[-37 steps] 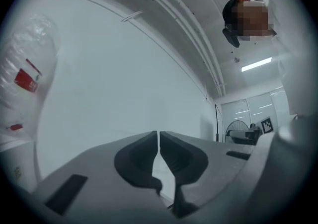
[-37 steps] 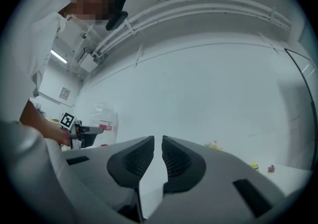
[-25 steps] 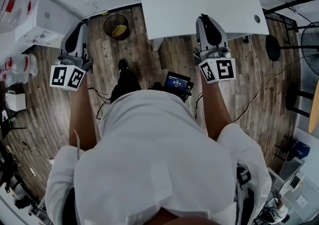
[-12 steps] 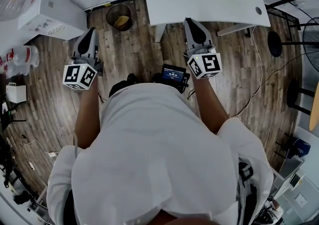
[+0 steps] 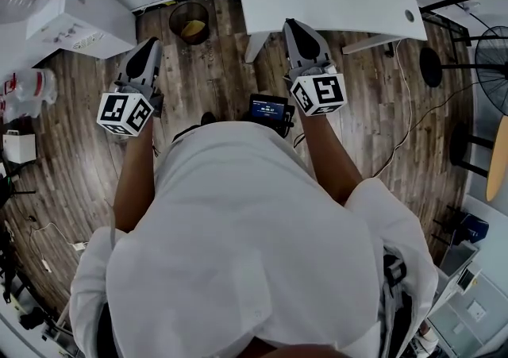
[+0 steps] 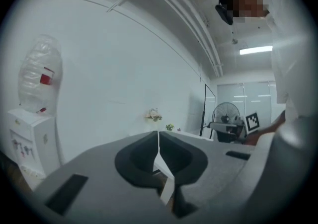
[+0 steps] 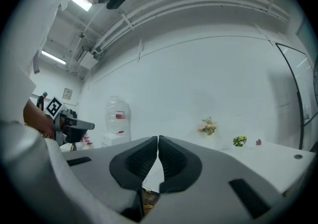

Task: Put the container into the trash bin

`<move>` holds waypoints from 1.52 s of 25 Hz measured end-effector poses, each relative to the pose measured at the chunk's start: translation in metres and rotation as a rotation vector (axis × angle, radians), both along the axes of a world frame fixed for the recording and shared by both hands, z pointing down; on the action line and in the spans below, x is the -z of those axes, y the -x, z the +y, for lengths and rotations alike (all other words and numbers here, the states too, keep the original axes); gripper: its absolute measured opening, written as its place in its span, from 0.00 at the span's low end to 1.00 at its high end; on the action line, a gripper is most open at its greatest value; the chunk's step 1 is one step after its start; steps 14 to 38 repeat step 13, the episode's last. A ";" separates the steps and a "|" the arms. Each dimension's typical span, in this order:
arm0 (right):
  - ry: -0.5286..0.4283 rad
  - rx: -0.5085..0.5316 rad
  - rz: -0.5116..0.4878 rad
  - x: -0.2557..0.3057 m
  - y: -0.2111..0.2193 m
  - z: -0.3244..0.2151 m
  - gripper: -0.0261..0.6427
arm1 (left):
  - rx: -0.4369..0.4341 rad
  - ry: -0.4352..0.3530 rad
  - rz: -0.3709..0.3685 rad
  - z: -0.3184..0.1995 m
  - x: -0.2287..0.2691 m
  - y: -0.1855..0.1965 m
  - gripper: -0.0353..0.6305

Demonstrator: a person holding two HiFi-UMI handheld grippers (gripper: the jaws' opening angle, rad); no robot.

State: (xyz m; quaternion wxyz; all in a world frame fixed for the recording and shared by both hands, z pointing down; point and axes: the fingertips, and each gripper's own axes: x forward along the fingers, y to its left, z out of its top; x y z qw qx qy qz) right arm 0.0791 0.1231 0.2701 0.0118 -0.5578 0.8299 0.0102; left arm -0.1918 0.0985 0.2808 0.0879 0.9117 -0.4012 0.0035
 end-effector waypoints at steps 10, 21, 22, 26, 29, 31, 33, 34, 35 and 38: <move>0.017 -0.008 -0.001 -0.004 0.033 0.002 0.09 | 0.011 -0.038 0.019 -0.003 0.020 0.033 0.08; 0.025 -0.017 -0.005 -0.006 0.040 0.003 0.09 | 0.013 -0.024 0.029 -0.003 0.013 0.044 0.08; 0.025 -0.017 -0.005 -0.006 0.040 0.003 0.09 | 0.013 -0.024 0.029 -0.003 0.013 0.044 0.08; 0.025 -0.017 -0.005 -0.006 0.040 0.003 0.09 | 0.013 -0.024 0.029 -0.003 0.013 0.044 0.08; 0.025 -0.017 -0.005 -0.006 0.040 0.003 0.09 | 0.013 -0.024 0.029 -0.003 0.013 0.044 0.08; 0.025 -0.017 -0.005 -0.006 0.040 0.003 0.09 | 0.013 -0.024 0.029 -0.003 0.013 0.044 0.08; 0.025 -0.017 -0.005 -0.006 0.040 0.003 0.09 | 0.013 -0.024 0.029 -0.003 0.013 0.044 0.08; 0.025 -0.017 -0.005 -0.006 0.040 0.003 0.09 | 0.013 -0.024 0.029 -0.003 0.013 0.044 0.08; 0.025 -0.017 -0.005 -0.006 0.040 0.003 0.09 | 0.013 -0.024 0.029 -0.003 0.013 0.044 0.08; 0.025 -0.017 -0.005 -0.006 0.040 0.003 0.09 | 0.013 -0.024 0.029 -0.003 0.013 0.044 0.08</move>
